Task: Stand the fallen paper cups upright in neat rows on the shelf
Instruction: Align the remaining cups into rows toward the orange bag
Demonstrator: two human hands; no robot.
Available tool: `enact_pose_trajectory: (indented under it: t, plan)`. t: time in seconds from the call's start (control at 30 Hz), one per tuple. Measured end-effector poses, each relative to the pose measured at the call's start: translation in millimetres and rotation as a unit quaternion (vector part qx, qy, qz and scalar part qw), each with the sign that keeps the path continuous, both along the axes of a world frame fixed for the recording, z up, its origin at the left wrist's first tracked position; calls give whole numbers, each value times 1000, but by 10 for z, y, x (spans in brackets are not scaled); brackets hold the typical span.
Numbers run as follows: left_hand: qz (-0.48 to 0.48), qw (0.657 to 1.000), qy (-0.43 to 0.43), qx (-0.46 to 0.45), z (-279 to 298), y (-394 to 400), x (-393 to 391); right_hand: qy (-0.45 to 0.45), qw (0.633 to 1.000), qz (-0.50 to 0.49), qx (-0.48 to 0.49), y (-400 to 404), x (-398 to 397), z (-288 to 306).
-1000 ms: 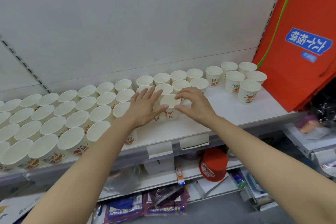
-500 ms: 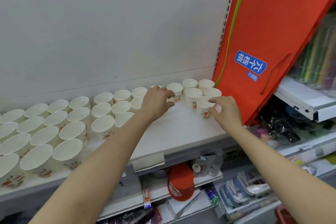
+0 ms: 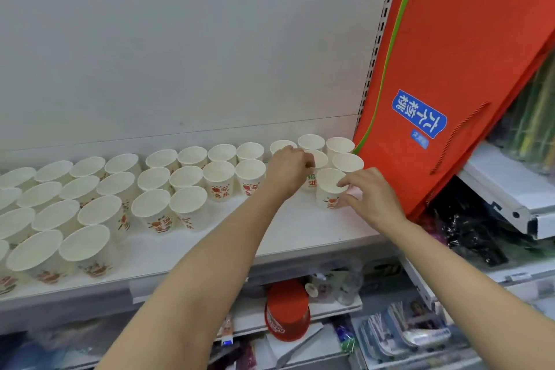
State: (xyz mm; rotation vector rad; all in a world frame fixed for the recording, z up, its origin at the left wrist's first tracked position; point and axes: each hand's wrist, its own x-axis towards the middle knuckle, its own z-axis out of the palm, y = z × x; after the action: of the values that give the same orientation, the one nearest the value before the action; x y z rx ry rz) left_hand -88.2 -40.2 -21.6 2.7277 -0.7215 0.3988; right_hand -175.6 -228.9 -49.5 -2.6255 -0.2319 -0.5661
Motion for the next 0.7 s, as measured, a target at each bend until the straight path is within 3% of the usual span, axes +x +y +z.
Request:
enact_pose_trajectory:
  t: [0.13, 0.27, 0.47, 0.7]
  plan:
    - [12, 994, 11, -109, 37, 373, -281, -3, 1000, 8, -15, -22, 54, -37]
    - [34, 990, 13, -139, -16, 943, -604, -30, 999, 31, 15, 194, 21, -36]
    - [65, 994, 43, -83, -58, 1547, -795, -25, 994, 104, 2, 904, -13, -59]
    - [75, 997, 26, -9, -117, 1658, -755, -23, 996, 85, -16, 1294, 31, -71]
